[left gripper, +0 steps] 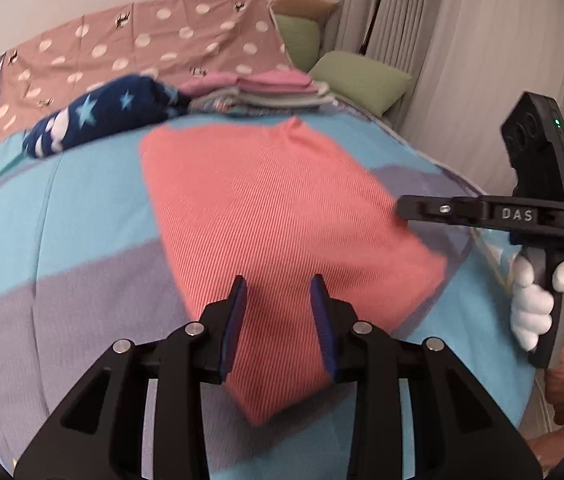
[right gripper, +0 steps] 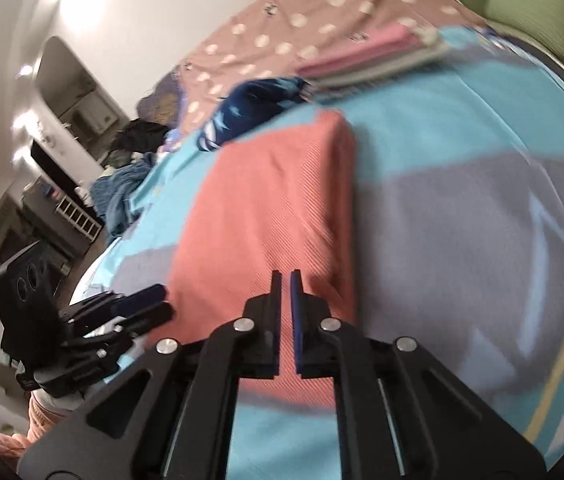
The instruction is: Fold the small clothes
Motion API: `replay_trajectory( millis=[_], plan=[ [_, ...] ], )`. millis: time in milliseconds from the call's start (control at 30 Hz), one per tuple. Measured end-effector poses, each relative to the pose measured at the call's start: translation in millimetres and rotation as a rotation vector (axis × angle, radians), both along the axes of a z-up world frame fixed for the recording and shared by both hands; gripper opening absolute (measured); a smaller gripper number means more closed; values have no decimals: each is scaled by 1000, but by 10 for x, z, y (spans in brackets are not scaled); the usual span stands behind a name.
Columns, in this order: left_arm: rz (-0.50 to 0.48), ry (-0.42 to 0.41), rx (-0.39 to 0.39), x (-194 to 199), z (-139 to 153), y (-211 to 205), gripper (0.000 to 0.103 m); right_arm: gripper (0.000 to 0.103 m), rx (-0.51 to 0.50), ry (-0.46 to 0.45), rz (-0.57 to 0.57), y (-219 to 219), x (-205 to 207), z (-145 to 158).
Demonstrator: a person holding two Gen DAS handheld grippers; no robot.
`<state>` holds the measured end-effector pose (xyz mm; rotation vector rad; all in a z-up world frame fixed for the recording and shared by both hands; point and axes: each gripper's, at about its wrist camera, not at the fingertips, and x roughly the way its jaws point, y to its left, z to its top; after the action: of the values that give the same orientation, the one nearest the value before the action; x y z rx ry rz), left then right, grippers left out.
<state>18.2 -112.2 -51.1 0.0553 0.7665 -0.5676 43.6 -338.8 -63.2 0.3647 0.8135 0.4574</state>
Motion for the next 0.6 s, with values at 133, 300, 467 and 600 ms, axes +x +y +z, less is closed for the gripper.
replay_trajectory(
  millis=[133, 300, 467, 600],
  plan=[
    [-8, 108, 0, 291, -268, -54, 36, 10, -49, 12, -6, 88, 270, -73],
    [-19, 105, -63, 261, -286, 31, 36, 0, 18, 54, -34, -70, 356, -351],
    [-25, 47, 0, 255, -76, -59, 37, 7, -78, 14, -11, 72, 307, -156],
    [15, -23, 58, 597, 108, -80, 51, 10, -128, -59, 40, 225, 455, 158]
  ],
)
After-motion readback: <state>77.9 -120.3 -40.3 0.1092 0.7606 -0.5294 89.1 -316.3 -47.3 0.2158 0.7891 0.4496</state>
